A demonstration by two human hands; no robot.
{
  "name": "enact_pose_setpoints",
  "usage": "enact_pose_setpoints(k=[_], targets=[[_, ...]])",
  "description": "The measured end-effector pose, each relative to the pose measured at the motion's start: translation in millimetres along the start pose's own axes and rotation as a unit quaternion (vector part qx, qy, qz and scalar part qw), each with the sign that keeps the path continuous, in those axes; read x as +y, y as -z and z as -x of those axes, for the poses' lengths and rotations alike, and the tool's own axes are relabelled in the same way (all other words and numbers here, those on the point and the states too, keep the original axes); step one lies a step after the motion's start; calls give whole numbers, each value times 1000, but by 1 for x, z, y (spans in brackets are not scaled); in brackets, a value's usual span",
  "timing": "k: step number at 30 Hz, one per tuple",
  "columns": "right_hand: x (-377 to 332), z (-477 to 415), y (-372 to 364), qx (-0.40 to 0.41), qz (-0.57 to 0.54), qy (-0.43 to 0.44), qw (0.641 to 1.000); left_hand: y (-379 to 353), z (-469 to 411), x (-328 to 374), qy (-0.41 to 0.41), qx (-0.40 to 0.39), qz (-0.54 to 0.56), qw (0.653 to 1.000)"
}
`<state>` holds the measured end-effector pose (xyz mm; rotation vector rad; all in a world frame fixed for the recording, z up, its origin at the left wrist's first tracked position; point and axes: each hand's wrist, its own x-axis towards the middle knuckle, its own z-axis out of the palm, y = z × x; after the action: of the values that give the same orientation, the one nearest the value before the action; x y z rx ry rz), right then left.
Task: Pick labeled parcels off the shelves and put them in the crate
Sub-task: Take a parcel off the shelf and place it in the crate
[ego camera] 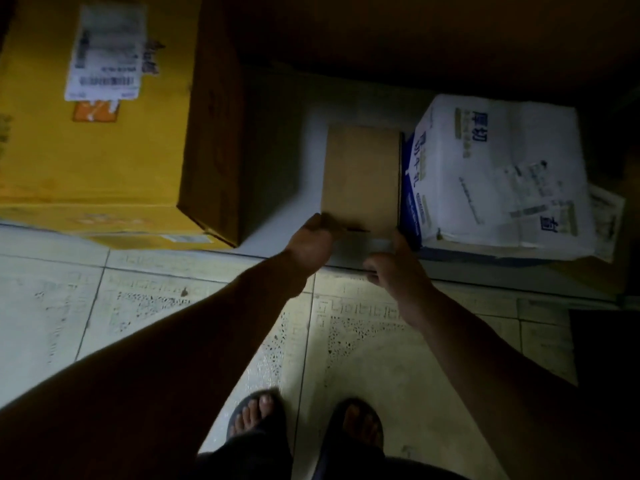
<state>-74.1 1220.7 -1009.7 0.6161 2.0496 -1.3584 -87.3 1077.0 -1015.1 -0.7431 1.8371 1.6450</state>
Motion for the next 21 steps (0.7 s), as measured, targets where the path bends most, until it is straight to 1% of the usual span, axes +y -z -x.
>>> enact_pose_setpoints(k=[4,6,8,9,10,12,14,16,19,21], targets=[[1,2,5,-7,-36,6,999,3,-1,-3,3,19,15,1000],[6,16,4,-13,-47,7,999,6,11,-7,12,38,13,999],[12,36,0,-13,-52,-9,999,12,27,-15,18,53,23,998],[12,39,0,-7,-56,-15,998,13,28,-17,18,58,39,997],[16,54,-3,-11,-63,-41,997,16,42,-26,47,62,57,995],[21,68,-6,-13,-70,-42,997,17,53,-33,83,80,112,987],[23,88,-9,-17,-64,-60,996,21,74,-41,119,119,148,974],[27,103,-10,-13,-67,-65,996,22,88,-46,122,144,189,964],[27,126,-8,-26,-91,-76,993,22,117,-48,139,138,270,943],[23,139,-5,-26,-80,-77,994,23,138,-45,148,120,282,940]])
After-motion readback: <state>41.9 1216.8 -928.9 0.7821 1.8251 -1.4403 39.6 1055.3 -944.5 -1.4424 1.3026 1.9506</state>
